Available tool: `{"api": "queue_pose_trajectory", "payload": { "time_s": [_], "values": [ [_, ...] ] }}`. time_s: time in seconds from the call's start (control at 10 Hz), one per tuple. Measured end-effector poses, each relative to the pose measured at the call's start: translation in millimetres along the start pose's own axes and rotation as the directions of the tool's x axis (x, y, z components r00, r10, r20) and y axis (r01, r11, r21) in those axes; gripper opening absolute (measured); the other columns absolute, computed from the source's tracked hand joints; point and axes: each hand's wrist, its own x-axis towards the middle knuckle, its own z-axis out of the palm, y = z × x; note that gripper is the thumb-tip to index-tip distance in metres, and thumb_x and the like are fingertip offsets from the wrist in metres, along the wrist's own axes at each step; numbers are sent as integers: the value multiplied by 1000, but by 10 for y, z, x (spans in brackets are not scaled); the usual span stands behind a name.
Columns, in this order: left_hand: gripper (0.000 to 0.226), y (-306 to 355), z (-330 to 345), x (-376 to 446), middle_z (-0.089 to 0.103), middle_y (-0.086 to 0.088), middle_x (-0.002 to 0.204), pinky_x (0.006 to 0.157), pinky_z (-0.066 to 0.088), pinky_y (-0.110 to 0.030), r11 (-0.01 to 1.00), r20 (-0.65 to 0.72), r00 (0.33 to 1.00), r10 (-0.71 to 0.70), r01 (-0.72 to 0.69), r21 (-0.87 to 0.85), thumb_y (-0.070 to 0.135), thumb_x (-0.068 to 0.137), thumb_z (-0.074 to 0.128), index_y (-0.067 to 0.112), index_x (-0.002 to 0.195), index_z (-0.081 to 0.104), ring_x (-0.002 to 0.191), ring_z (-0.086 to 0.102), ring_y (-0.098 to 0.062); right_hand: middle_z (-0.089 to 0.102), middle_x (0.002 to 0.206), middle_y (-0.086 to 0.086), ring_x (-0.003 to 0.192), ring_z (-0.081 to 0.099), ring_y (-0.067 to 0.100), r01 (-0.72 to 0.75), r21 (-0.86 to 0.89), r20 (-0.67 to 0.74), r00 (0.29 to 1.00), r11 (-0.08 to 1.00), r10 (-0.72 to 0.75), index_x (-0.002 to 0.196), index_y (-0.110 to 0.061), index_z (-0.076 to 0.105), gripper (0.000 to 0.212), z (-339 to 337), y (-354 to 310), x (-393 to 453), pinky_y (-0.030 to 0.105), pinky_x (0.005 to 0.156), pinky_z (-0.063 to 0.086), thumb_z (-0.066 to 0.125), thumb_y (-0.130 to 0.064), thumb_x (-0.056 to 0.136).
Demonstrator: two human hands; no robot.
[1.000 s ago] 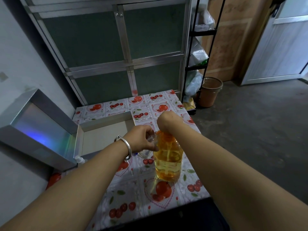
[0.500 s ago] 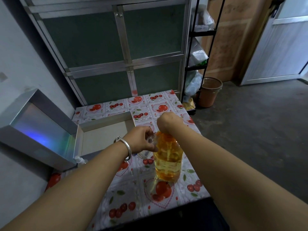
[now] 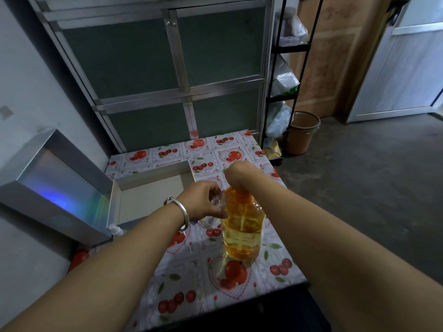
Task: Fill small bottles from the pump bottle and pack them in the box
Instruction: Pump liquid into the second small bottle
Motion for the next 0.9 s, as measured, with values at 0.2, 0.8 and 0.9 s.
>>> {"api": "queue_pose_trajectory", "payload": {
  "time_s": [0.2, 0.8, 0.9],
  "values": [
    [35, -16, 7, 18, 47, 6, 71, 53, 35, -19, 1000, 10, 1000, 3, -3, 19, 30, 67, 79, 17, 85, 52, 61, 41, -7, 38, 71, 4, 79, 48, 22, -7, -187, -39, 999, 982, 0, 95, -10, 49, 7, 54, 21, 69, 37, 89, 45, 44, -12, 91],
    [34, -5, -2, 24, 50, 6, 73, 54, 36, -19, 1000, 14, 1000, 0, 0, 7, 29, 67, 79, 18, 86, 53, 62, 44, -7, 47, 82, 6, 86, 49, 24, 15, -250, 9, 1000, 968, -13, 107, -11, 53, 18, 74, 59, 198, 41, 98, 43, 42, -19, 94],
    [34, -17, 0, 31, 49, 6, 72, 53, 35, -19, 1000, 13, 1000, 0, 0, 2, 30, 67, 79, 20, 83, 52, 61, 43, -7, 41, 75, 5, 81, 46, 23, 22, -286, 24, 1000, 958, -16, 93, -9, 51, 8, 76, 62, 228, 38, 90, 43, 44, -13, 92]
  ]
}}
